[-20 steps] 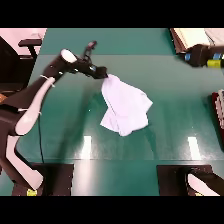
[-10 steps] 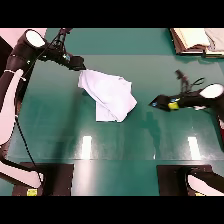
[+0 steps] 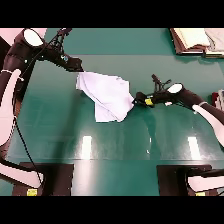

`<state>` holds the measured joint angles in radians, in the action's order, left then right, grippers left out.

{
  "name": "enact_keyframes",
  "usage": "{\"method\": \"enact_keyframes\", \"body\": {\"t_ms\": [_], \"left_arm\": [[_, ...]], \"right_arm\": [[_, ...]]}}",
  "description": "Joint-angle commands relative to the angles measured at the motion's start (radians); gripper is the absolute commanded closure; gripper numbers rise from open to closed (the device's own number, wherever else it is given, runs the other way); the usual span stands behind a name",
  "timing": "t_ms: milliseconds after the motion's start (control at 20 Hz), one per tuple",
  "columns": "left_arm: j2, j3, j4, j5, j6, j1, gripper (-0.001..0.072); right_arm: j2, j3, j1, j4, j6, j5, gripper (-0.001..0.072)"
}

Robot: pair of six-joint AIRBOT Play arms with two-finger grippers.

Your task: Fold the shirts.

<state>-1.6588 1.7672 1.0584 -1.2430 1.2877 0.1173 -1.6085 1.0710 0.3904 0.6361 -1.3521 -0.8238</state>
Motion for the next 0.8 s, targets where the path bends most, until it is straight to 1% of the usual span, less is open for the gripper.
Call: {"method": "enact_keyframes", "body": {"t_ms": [0,50,150,350,550,700,750], "left_arm": [[0.026,0.001,0.002,0.015,0.025,-0.001,0.0687],[0.056,0.001,0.002,0.032,0.025,-0.001,0.0687],[0.167,0.001,0.003,0.079,0.024,-0.001,0.0687],[0.467,0.001,-0.001,0.159,0.023,-0.001,0.0686],[0.729,0.001,-0.034,0.171,0.023,-0.001,0.0686],[0.854,0.001,-0.056,0.170,0.026,-0.001,0.0686],[0.880,0.001,-0.058,0.170,0.047,-0.001,0.0686]], "right_arm": [[-0.059,0.130,-0.003,-0.004,0.037,0.032,0.0700],[-0.035,0.162,-0.020,0.003,0.037,0.029,0.0701],[0.051,0.244,-0.061,0.091,0.037,-0.002,0.0701],[0.297,0.443,-0.136,0.258,0.037,-0.157,0.0701],[0.490,0.625,-0.155,0.332,0.037,-0.295,0.0701],[0.595,0.714,-0.155,0.378,0.034,-0.335,0.0702],[0.623,0.727,-0.155,0.391,0.032,-0.335,0.0701]]}}
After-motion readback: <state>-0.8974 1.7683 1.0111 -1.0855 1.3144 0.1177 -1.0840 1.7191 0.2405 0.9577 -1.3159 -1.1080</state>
